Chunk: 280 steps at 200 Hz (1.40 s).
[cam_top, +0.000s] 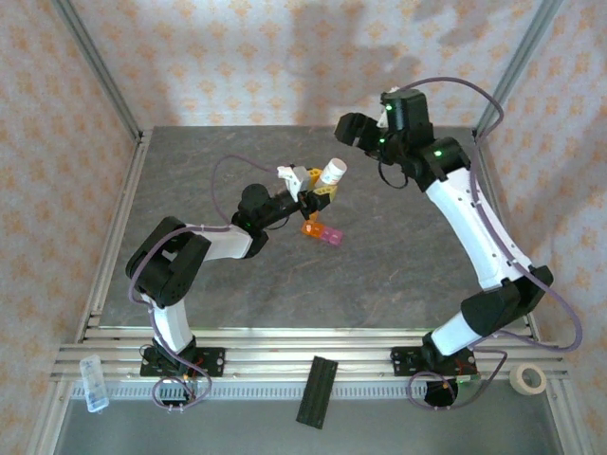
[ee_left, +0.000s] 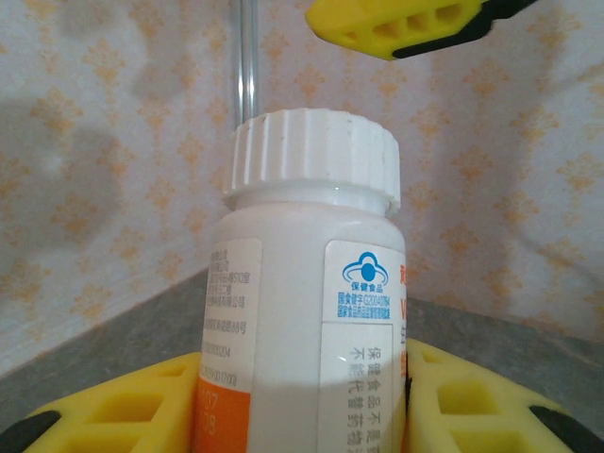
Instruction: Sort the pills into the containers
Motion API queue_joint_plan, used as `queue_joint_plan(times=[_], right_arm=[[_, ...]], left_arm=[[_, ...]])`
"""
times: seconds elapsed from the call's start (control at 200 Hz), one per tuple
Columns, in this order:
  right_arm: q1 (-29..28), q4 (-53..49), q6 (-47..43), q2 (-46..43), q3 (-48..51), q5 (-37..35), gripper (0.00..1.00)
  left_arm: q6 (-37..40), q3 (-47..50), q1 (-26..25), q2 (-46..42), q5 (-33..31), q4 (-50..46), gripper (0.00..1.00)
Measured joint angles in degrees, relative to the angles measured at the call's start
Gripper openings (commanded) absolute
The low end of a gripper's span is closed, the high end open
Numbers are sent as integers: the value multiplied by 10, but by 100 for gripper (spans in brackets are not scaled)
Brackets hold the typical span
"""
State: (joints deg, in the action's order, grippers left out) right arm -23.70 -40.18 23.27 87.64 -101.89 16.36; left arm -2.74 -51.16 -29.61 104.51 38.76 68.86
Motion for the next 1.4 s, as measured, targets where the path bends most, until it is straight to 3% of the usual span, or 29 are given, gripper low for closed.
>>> queue_joint_plan(times=[0.25, 0.46, 1.166, 1.401], right_arm=[[31, -22, -164, -20, 20, 142, 81], [31, -60, -222, -3, 3, 226, 76], [31, -76, -238, 20, 15, 253, 61], [31, -75, -238, 24, 23, 254, 40]], left_arm=[[-74, -22, 14, 0, 76, 1, 0], [-114, -38, 15, 0, 120, 5, 0], [-139, -43, 16, 0, 147, 11, 0], [-139, -43, 16, 0, 147, 10, 0]])
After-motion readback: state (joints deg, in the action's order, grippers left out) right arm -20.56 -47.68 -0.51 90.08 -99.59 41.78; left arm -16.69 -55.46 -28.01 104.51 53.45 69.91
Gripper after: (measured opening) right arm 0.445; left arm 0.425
